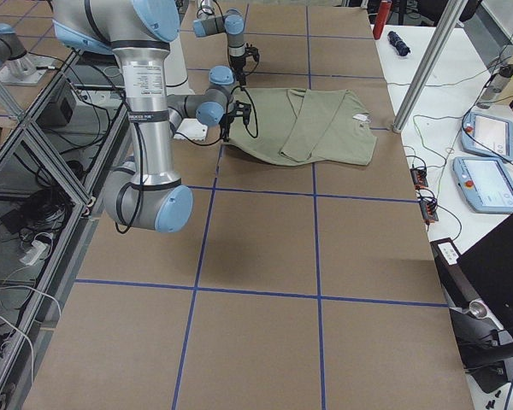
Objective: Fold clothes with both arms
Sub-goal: 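Move the left gripper down to the hem corner nearest it, then grasp both hem corners with the left and right grippers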
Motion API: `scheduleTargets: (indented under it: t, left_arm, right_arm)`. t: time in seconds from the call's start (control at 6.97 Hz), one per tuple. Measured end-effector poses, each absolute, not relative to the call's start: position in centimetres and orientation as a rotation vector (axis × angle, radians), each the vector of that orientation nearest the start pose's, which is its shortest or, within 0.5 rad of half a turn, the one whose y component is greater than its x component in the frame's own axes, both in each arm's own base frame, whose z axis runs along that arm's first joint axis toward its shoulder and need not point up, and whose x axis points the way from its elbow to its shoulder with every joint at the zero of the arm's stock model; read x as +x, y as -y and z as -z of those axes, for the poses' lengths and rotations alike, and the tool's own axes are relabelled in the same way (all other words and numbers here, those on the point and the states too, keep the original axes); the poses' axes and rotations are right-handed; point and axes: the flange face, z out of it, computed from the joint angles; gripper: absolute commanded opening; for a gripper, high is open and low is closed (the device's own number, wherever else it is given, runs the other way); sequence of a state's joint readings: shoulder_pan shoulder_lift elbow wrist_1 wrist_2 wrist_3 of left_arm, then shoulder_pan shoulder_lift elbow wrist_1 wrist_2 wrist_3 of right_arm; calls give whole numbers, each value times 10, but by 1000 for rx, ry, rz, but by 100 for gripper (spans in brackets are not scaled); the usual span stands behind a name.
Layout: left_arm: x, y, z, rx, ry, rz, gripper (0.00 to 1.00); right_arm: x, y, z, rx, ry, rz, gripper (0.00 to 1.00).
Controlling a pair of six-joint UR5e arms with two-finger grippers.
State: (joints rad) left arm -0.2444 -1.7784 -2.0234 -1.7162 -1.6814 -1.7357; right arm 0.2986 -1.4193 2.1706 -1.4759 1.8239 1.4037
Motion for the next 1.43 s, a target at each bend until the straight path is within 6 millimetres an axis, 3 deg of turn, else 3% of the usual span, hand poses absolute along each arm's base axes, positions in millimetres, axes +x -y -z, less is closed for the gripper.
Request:
scheduleTargets:
  t: [0.43,0.86,1.0,1.43]
  left_arm:
    - [503,227,-338,-98,-802,318,80]
    - [506,222,-339,-110,-798,325,54]
    - [506,221,-340,-111,-796,328,42]
    - [509,221,-344,-112,-787,329,27]
  right_arm:
    - [-435,249,-303,-35,876,-18,0]
    - [-433,252,-303,-32,876,-25,0]
    - [-433,252,-303,-32,877,-26,0]
    - [-430,256,-302,-32,878,-31,0]
